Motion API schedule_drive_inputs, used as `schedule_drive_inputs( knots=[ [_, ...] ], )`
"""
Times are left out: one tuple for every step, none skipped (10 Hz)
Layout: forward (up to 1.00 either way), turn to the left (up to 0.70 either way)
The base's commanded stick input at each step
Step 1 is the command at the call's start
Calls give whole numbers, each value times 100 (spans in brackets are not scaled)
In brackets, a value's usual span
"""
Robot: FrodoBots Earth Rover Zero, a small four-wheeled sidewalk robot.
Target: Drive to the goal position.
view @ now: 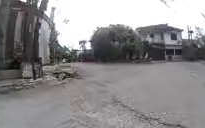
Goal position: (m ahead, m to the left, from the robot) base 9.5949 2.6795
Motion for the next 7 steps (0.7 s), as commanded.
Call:
schedule_drive_inputs(
  knots=[
    [100, -29],
    [100, 3],
    [100, 3],
    [100, 3],
    [100, 3],
    [100, 3],
    [100, 3]
  ],
)
